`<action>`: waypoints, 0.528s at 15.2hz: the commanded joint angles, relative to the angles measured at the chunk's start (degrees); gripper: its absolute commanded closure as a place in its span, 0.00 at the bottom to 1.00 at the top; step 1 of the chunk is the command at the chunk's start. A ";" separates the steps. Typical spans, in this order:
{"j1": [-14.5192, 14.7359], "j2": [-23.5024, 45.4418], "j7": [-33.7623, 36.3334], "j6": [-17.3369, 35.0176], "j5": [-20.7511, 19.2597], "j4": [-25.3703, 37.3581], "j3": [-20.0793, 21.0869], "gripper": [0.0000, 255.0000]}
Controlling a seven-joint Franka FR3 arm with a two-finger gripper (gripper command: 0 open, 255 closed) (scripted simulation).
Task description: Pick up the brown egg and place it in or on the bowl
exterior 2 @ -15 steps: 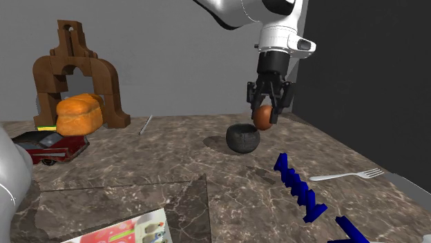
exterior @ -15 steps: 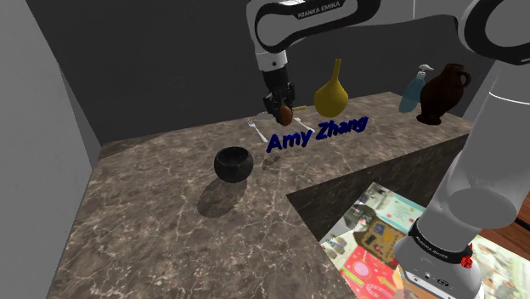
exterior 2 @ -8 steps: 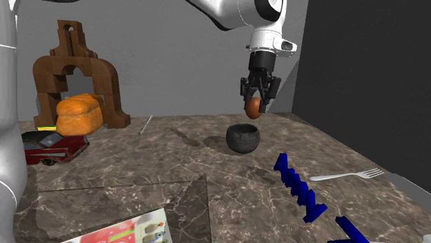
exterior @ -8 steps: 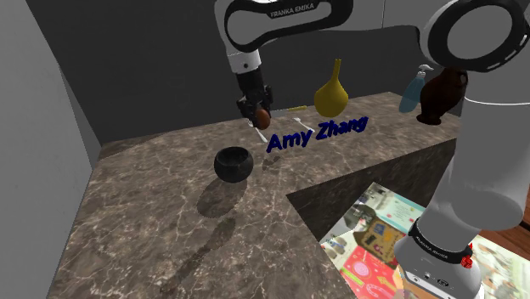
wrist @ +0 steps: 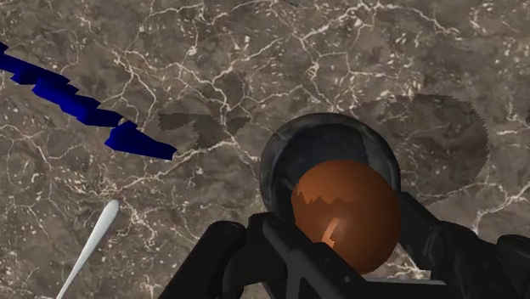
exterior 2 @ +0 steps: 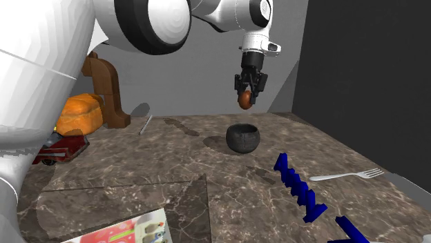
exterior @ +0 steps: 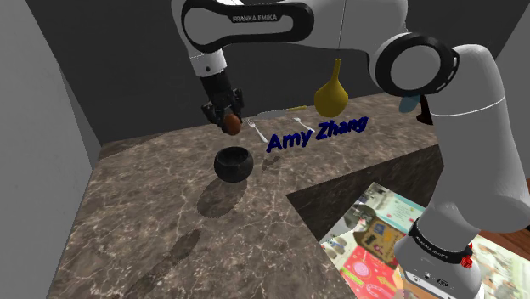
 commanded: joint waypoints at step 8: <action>-0.12 -0.10 1.10 6.45 0.16 -6.65 0.13 1.00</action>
